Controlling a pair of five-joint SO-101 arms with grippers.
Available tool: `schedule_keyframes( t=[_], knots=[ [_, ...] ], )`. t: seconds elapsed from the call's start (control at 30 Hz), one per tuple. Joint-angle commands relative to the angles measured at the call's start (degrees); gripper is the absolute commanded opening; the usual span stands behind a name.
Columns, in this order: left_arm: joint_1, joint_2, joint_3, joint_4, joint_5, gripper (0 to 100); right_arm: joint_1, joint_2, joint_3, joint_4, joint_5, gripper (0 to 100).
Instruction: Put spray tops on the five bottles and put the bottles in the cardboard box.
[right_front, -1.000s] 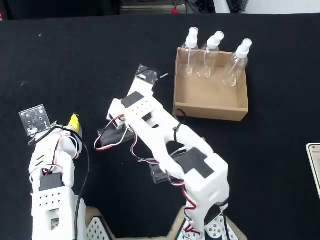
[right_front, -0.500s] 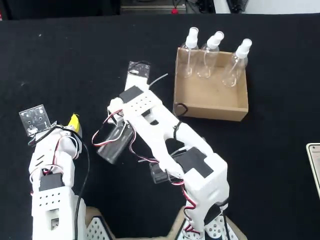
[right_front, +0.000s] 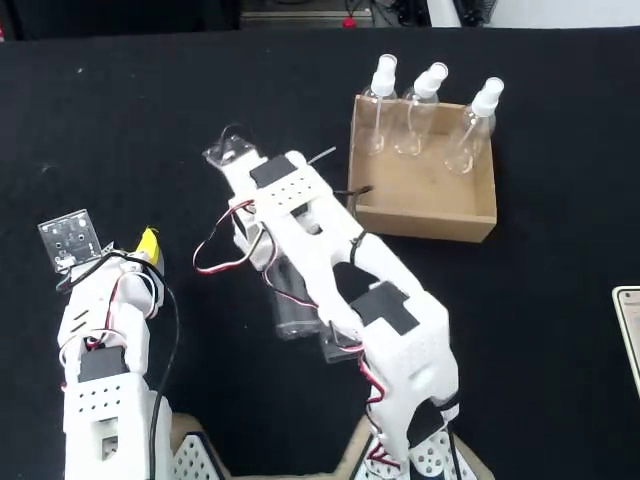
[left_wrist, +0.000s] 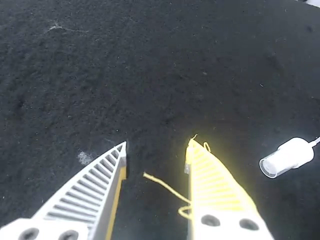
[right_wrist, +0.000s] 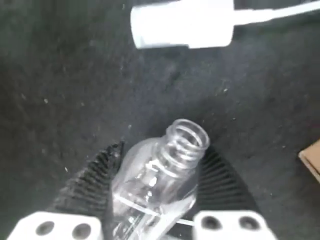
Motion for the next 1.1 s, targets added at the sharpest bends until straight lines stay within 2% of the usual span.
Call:
schedule_keyframes(
  t=[0.0, 0.1, 0.17, 0.3, 0.57, 0.73, 0.97, 1.07],
  knots=[
    [-0.4, -0.62, -1.98, -1.14, 0.44, 19, -1.05, -0.22, -3.65, 4.22, 2.37, 20.7],
    [-0.31, -0.62, -1.98, -1.14, 0.44, 19, -2.2, -1.1, -5.23, 8.53, 7.03, 28.3],
    [-0.31, -0.62, -1.98, -1.14, 0.44, 19, -2.11, -1.19, -8.31, 13.45, 6.77, 31.2],
    [-0.48, -0.62, -1.98, -1.14, 0.44, 19, -0.26, -0.31, -16.13, 22.77, 5.01, 28.9],
    [-0.66, -0.62, -1.98, -1.14, 0.35, 19, 3.34, 3.65, -16.13, 22.51, -6.59, 28.3],
    [-0.75, -0.62, -1.98, -1.14, 0.35, 19, 3.43, 4.26, -15.96, 22.68, -11.16, 27.9],
    [-0.66, -0.62, -1.98, -1.14, 0.26, 19, 3.6, 8.4, -10.86, 21.63, -11.52, 27.9],
    [-0.57, -0.62, -1.98, -1.14, 0.26, 19, 3.52, 8.66, -11.21, 20.57, -9.23, 25.5]
  ],
)
